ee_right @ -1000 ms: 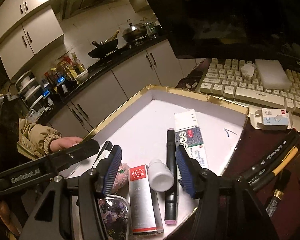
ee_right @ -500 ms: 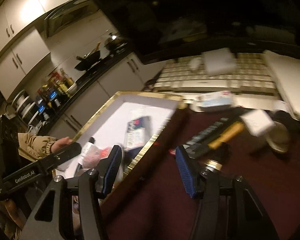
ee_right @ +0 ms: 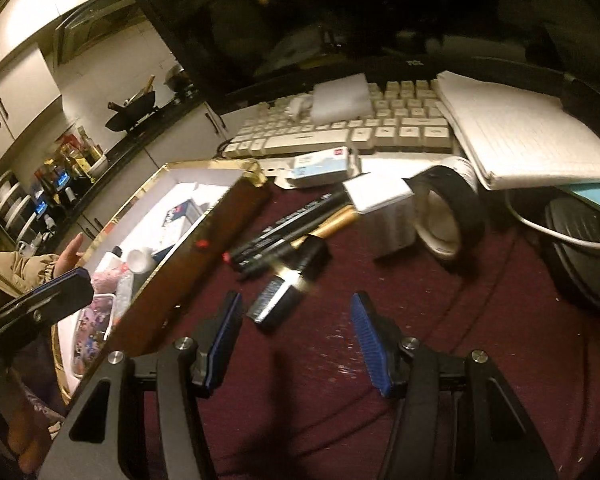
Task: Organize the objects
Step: 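Withdraw both tools from the tray back over the desk, then grasp the black gold-banded tube with the right tool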
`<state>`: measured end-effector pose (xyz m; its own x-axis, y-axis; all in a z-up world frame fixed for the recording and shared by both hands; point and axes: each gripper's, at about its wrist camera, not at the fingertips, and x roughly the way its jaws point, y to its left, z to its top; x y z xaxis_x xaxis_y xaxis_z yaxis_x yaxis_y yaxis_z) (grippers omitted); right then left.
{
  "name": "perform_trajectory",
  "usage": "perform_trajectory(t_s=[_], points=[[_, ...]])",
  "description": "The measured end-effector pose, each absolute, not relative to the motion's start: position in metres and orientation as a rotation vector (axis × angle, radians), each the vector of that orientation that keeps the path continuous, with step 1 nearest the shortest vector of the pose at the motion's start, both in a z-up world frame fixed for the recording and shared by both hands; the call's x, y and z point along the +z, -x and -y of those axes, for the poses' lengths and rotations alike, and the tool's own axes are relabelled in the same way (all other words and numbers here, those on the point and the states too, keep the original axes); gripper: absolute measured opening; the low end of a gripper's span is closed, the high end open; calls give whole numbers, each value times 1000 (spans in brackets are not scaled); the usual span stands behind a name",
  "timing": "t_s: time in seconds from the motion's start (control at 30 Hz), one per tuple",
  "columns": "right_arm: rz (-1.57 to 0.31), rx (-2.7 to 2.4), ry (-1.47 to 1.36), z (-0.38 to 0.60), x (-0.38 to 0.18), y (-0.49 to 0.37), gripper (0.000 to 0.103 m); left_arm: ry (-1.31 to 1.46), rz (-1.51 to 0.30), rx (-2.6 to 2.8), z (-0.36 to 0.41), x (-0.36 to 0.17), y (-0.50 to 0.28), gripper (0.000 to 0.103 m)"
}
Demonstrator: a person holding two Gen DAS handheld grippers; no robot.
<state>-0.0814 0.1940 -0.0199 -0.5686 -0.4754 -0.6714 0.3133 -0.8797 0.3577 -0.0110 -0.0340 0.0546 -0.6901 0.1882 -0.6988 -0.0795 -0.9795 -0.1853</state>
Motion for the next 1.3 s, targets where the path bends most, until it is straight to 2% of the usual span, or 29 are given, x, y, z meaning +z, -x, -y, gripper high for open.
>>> perform_trajectory(t_s=[0.7, 1.3], points=[[322, -2432, -1184, -204, -34, 86, 56, 1257, 191, 2698, 15, 28, 19, 56], [401, -2395, -1150, -208, -30, 86, 56, 1217, 173, 2716, 10, 40, 31, 56]])
